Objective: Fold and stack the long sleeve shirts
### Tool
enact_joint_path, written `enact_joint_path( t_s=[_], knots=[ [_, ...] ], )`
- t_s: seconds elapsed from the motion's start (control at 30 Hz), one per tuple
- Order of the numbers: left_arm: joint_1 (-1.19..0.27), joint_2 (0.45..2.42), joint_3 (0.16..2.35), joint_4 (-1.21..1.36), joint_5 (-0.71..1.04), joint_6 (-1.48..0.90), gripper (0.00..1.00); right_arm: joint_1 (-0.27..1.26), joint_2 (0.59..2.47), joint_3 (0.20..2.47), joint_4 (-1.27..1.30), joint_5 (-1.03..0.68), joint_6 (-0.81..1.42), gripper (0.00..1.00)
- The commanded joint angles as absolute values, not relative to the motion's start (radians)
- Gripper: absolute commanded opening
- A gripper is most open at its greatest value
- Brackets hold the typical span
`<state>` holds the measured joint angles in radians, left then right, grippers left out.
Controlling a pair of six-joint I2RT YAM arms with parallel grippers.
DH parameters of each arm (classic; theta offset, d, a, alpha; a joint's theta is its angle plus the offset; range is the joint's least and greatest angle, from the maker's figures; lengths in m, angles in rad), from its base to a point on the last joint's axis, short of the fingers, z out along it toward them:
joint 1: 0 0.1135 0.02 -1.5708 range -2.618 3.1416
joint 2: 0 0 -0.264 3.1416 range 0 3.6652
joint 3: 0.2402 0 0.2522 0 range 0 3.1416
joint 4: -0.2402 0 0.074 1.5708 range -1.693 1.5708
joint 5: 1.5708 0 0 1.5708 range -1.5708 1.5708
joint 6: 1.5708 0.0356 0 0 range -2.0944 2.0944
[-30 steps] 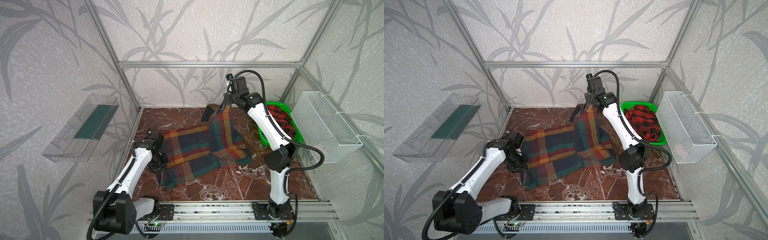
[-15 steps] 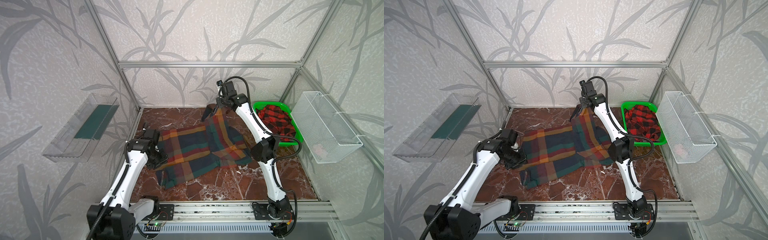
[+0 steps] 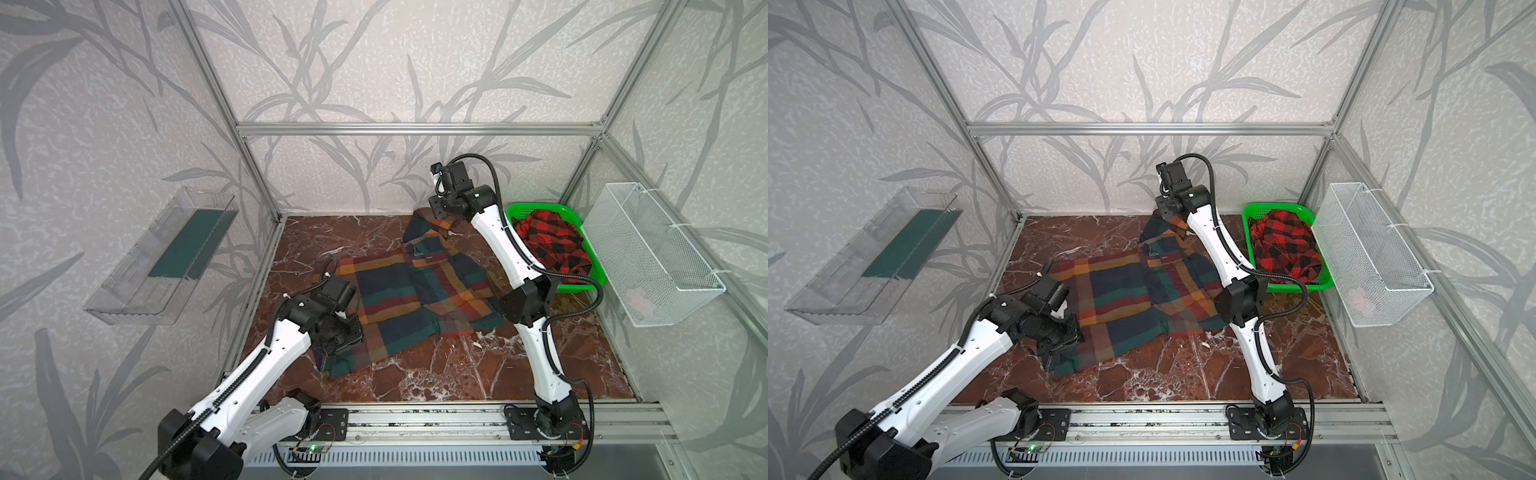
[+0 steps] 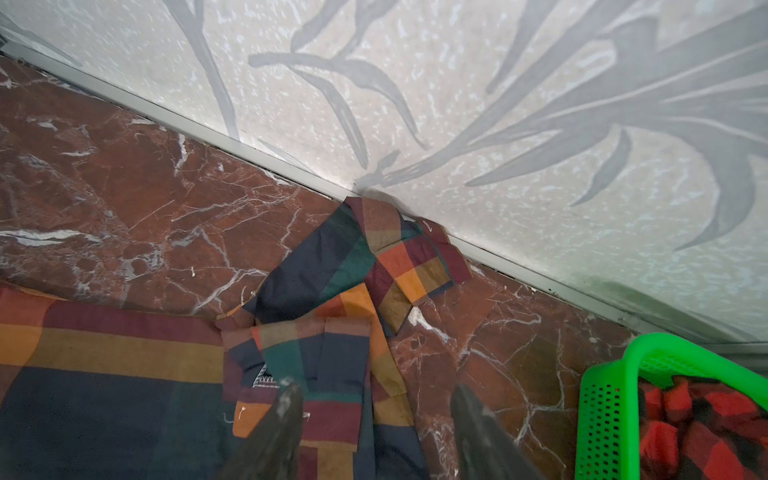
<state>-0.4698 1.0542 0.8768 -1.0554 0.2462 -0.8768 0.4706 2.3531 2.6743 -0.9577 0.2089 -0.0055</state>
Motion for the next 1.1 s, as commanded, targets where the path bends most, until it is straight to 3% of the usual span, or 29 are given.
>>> enact_joint_path(
  t_s=[0.0, 0.1, 0.27, 0.37, 0.53, 0.73, 1.07],
  knots=[
    [-0.489, 1.075, 0.789, -0.963, 0.268, -0.982, 0.39, 0.476, 2.208, 2.637, -1.092, 0.221, 0.099, 0.58],
    [-0.501, 1.089, 0.730, -0.917, 0.269, -0.996, 0.39, 0.477, 2.094, 2.413, -1.127, 0.150, 0.188, 0.54],
    [-0.500, 1.148, 0.671, -0.896, 0.226, -0.963, 0.40, 0.506, 1.720, 1.667, -0.691, 0.061, 0.273, 0.53],
    [-0.495, 1.206, 0.671, -0.901, 0.194, -0.944, 0.40, 0.504, 1.567, 1.432, -0.600, 0.071, 0.309, 0.53],
    [-0.449, 1.309, 0.735, -0.977, 0.081, -0.856, 0.40, 0.500, 1.427, 1.183, -0.562, 0.060, 0.337, 0.51],
    [-0.328, 1.342, 0.743, -0.950, 0.115, -0.818, 0.40, 0.501, 1.329, 0.924, -0.488, 0.065, 0.397, 0.49],
    [-0.269, 1.512, 0.797, -0.911, 0.046, -0.760, 0.40, 0.408, 1.375, 0.786, -0.426, 0.140, 0.494, 0.56]
  ],
)
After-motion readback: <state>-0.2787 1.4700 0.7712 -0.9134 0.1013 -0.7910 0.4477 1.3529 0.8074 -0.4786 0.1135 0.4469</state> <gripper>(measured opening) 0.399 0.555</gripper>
